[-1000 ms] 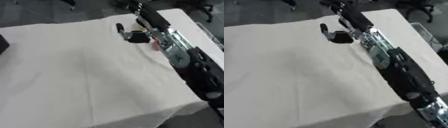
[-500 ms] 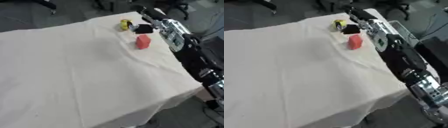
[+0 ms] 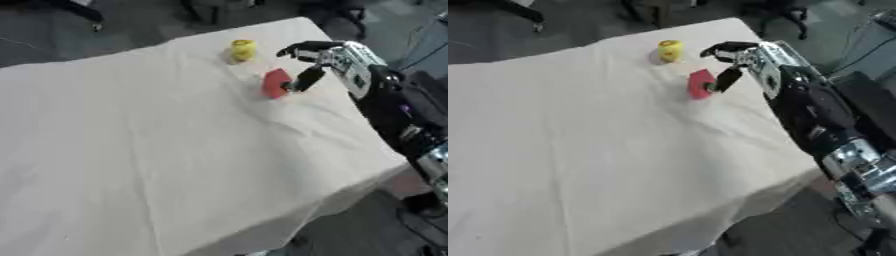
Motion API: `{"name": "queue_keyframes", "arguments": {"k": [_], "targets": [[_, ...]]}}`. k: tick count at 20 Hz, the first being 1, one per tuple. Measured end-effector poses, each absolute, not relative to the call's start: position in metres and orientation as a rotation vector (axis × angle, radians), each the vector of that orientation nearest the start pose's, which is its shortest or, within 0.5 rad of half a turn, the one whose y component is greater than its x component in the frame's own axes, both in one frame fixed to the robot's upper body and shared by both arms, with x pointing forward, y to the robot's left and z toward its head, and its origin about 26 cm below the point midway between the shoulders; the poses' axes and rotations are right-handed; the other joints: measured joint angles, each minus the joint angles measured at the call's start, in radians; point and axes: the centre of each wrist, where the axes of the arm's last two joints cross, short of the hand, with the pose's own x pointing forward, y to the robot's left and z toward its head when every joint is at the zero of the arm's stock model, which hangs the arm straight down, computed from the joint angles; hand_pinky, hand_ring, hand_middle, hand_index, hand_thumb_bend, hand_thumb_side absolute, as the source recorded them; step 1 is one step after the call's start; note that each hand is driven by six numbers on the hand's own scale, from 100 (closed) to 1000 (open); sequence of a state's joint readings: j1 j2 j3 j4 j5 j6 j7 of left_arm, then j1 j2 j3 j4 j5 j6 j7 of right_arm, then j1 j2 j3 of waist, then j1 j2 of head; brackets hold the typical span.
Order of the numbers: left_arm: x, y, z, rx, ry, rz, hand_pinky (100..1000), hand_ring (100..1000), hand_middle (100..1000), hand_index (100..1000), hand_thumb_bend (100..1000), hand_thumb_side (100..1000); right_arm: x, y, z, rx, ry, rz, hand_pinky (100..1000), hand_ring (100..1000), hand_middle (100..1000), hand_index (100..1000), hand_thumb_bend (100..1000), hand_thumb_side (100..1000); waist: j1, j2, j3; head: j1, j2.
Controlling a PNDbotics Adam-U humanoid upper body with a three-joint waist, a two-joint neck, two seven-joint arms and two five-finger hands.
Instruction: Pick up the objects with one hand, pass them to the other hand, and then place them into the box on the other side of the table.
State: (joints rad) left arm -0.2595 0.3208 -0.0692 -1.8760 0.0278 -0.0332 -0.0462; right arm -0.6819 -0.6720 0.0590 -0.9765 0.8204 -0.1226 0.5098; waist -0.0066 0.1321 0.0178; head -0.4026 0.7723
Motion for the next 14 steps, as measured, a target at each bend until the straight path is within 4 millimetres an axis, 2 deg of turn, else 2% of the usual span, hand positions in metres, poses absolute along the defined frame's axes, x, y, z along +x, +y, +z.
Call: {"name": "queue_keyframes", "arguments": {"k": [9,14], "targets": [[0.312,0.252,0.151,0.043,-2.115,-0.429,731,1000,833,793,499,637,0.426,-0.427,0.150,-0.894,-0.969,1.295,928,964,961,1000,215,279,0.011,0.012,0.029,-0.014,0.000],[0.312,0.251,0.150,0.034,-2.119,-0.429,731,1000,833,793,497,638,0.427,-0.429,0.141,-0.878,-0.941,1.289,916,947,915,983,164,250,0.014,0.018,0.035,-0.014,0.000]]}}
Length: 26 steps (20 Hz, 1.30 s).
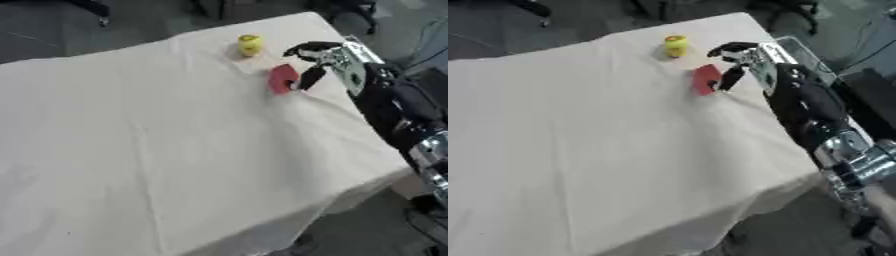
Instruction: Pick up the objects with one hand, pass them to the other hand, and then place them into the box on the other side of the table.
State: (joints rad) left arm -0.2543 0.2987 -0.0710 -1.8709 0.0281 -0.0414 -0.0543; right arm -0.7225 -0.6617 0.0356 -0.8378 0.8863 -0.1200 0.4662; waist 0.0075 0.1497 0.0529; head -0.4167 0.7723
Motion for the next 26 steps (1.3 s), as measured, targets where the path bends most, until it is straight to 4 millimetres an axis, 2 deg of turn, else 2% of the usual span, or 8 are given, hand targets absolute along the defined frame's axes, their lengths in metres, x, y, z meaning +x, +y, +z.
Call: {"name": "queue_keyframes", "arguments": {"k": [3,6,7,9,13,16,20,26], "targets": [[0.312,0.250,0.150,0.033,-2.119,-0.430,731,1000,833,793,496,639,0.428,-0.428,0.137,-0.873,-0.946,1.293,908,930,883,936,138,204,0.002,0.001,0.002,-0.001,0.000],[0.312,0.250,0.150,0.033,-2.119,-0.430,731,1000,833,793,495,641,0.428,-0.426,0.138,-0.882,-0.966,1.301,890,905,845,803,100,118,0.001,0.001,0.002,-0.003,0.000],[0.312,0.250,0.150,0.032,-2.119,-0.430,731,1000,833,793,495,640,0.428,-0.425,0.139,-0.893,-0.982,1.300,879,889,826,729,100,100,0.001,0.001,0.002,-0.004,0.000],[0.312,0.250,0.150,0.031,-2.119,-0.430,731,1000,833,793,494,641,0.429,-0.421,0.144,-0.924,-1.035,1.294,866,871,803,669,100,100,0.001,0.000,0.002,-0.002,0.000],[0.312,0.250,0.150,0.028,-2.117,-0.426,731,1000,833,792,493,644,0.426,-0.406,0.156,-1.016,-1.219,1.275,849,850,779,614,100,100,0.000,0.000,0.002,0.028,0.000],[0.313,0.251,0.147,0.024,-2.104,-0.417,730,1000,834,792,492,649,0.421,-0.381,0.174,-1.096,-1.419,1.290,848,840,769,596,104,100,-0.001,0.000,0.001,0.065,0.000],[0.316,0.253,0.141,0.013,-2.077,-0.399,729,1000,835,791,485,659,0.408,-0.336,0.202,-1.165,-1.703,1.345,844,829,764,592,143,100,-0.002,0.000,-0.002,0.115,0.000],[0.323,0.256,0.128,0.008,-2.010,-0.383,729,1000,842,791,481,678,0.378,-0.264,0.233,-1.108,-2.104,1.411,838,819,765,599,175,100,-0.001,0.000,0.004,0.203,0.000]]}}
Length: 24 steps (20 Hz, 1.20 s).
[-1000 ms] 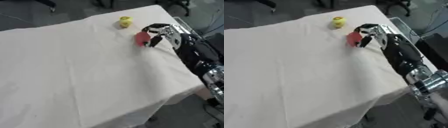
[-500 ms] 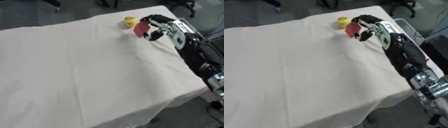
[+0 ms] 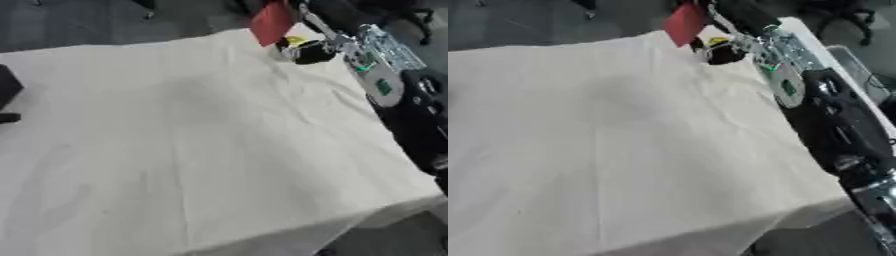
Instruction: Pick up the objects with one hand, pass them to the other hand, and then place them into the box on the other side of the table.
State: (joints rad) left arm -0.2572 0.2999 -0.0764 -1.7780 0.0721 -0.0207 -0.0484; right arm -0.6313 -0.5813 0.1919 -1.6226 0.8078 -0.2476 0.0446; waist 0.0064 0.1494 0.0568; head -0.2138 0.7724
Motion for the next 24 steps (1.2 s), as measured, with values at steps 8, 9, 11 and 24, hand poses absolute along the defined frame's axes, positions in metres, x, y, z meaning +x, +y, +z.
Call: {"name": "queue_keyframes", "arguments": {"k": [8,9,11,24], "targets": [[0.340,0.246,0.124,-0.109,-1.902,-0.554,731,1000,849,790,485,695,0.341,-0.174,0.252,0.865,2.661,-1.590,812,784,761,598,182,100,0.009,0.000,0.015,0.092,0.000],[0.342,0.244,0.126,-0.131,-1.893,-0.585,732,1000,851,790,488,697,0.337,-0.167,0.252,0.810,2.667,-1.570,799,774,761,594,180,100,0.010,0.000,0.016,0.098,0.000],[0.347,0.238,0.131,-0.171,-1.882,-0.646,732,1000,853,790,490,699,0.333,-0.155,0.252,0.718,2.685,-1.524,786,757,755,589,172,100,0.011,0.000,0.019,0.104,0.000],[0.351,0.203,0.154,-0.383,-1.831,-0.953,742,1000,866,751,544,666,0.318,-0.120,0.254,0.428,2.762,-1.343,769,759,777,559,106,100,0.010,0.006,0.023,0.100,0.000]]}}
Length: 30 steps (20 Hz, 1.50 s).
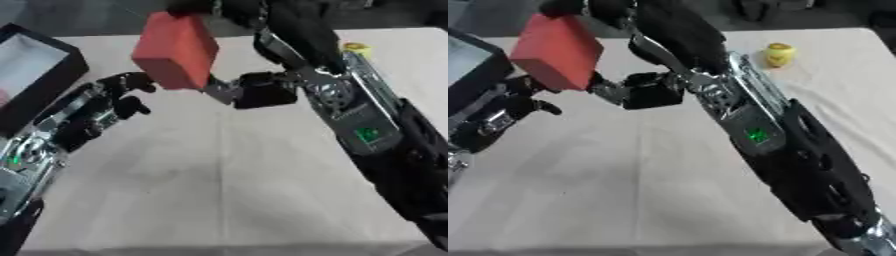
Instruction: Pick up the objects with one hand, pass them to the other hand, and then place them into the box on the other side of the table.
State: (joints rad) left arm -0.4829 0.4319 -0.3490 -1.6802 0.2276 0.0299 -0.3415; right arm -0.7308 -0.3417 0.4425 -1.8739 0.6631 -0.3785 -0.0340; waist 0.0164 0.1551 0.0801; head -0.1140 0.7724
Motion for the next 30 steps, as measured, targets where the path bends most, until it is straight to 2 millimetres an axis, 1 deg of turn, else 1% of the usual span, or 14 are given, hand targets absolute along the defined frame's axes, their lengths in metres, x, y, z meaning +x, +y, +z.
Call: {"name": "queue_keyframes", "arguments": {"k": [5,8,12,24,29,30], "targets": [[0.345,0.196,0.161,-0.459,-1.842,-0.981,748,1000,873,751,563,660,0.316,-0.115,0.252,0.396,2.817,-1.271,768,764,784,543,100,100,-0.001,0.001,0.002,-0.020,0.000],[0.343,0.192,0.165,-0.500,-1.847,-0.998,748,1000,873,750,572,663,0.317,-0.113,0.247,0.375,2.859,-1.239,768,764,783,533,100,100,-0.004,0.003,0.002,-0.032,0.000],[0.342,0.187,0.169,-0.554,-1.858,-0.982,746,1000,874,750,577,662,0.318,-0.109,0.242,0.347,2.888,-1.215,766,764,783,524,100,100,-0.006,0.005,0.003,-0.043,0.000],[0.342,0.180,0.171,-0.599,-1.886,-0.893,748,1000,882,753,580,647,0.324,-0.104,0.221,0.279,2.933,-1.268,764,763,782,501,100,100,-0.011,0.012,0.006,-0.059,0.000],[0.342,0.179,0.172,-0.599,-1.891,-0.886,749,1000,883,754,580,645,0.329,-0.102,0.213,0.243,2.961,-1.274,780,768,785,487,100,100,-0.012,0.013,0.008,-0.064,0.000],[0.342,0.179,0.172,-0.599,-1.891,-0.886,749,1000,885,755,580,646,0.329,-0.101,0.211,0.240,2.967,-1.273,798,774,789,480,100,100,-0.012,0.013,0.008,-0.065,0.000]]}}
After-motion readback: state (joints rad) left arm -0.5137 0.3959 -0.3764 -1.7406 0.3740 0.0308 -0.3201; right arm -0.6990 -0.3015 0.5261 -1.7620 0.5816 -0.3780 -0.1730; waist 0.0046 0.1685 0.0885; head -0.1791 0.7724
